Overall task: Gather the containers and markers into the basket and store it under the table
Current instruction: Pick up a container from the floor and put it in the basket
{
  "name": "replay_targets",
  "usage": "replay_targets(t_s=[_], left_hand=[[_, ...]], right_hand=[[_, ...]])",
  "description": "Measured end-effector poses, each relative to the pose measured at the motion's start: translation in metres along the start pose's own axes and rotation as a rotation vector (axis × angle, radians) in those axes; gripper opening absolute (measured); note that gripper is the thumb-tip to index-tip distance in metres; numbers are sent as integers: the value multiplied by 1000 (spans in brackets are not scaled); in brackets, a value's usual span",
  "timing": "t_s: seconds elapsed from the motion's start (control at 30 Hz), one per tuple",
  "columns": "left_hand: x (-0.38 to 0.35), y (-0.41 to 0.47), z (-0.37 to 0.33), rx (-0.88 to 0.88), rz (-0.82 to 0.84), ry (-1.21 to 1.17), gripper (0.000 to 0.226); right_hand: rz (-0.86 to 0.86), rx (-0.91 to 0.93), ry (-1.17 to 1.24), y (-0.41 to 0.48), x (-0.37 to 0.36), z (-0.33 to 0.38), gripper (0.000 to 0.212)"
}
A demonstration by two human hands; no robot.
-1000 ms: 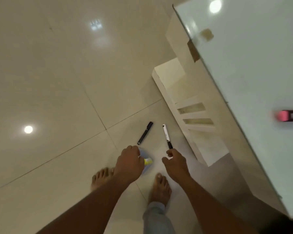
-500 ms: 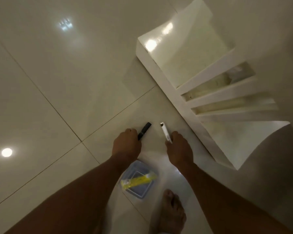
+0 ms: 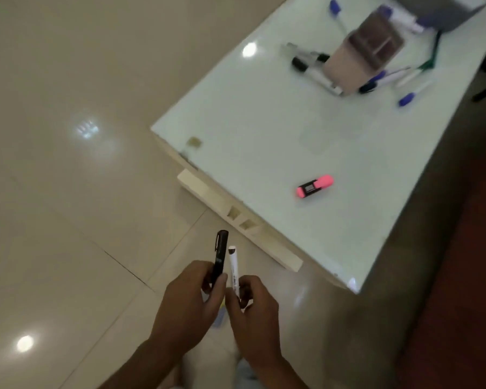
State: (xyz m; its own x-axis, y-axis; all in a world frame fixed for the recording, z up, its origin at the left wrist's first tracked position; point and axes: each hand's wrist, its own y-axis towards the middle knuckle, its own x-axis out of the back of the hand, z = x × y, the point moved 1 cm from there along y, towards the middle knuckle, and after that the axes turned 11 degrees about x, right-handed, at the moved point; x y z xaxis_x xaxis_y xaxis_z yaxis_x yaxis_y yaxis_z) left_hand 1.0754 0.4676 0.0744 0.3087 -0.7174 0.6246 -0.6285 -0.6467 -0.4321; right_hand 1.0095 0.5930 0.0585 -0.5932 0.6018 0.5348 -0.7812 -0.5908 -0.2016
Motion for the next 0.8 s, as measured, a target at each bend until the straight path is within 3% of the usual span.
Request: replay_targets(t_s=[0.2, 0.3, 0.4, 0.5, 0.57, 0.67, 0.8], left_hand=[[54, 17, -146, -178, -67, 75, 7], [49, 64, -200, -128, -81, 122, 19], [33, 118, -231, 3, 16, 117, 24], [10, 163, -251, 79, 64, 44, 26], [-7, 178, -250, 90, 80, -51, 40], [-23, 175, -226, -7, 118, 117, 62], [-28, 154, -199, -143, 102, 277, 61]], right_hand=[[-280, 35, 49, 42, 124, 86, 14], [-357, -41, -20, 110, 182, 82, 14], [-293, -139, -209, 185, 219, 58, 19], [-243, -182, -315, 246, 245, 33, 24], [-185, -175, -292, 270, 248, 18, 33], [-64, -99, -323, 274, 240, -7, 50], [-134, -63, -288, 252, 232, -27, 58]])
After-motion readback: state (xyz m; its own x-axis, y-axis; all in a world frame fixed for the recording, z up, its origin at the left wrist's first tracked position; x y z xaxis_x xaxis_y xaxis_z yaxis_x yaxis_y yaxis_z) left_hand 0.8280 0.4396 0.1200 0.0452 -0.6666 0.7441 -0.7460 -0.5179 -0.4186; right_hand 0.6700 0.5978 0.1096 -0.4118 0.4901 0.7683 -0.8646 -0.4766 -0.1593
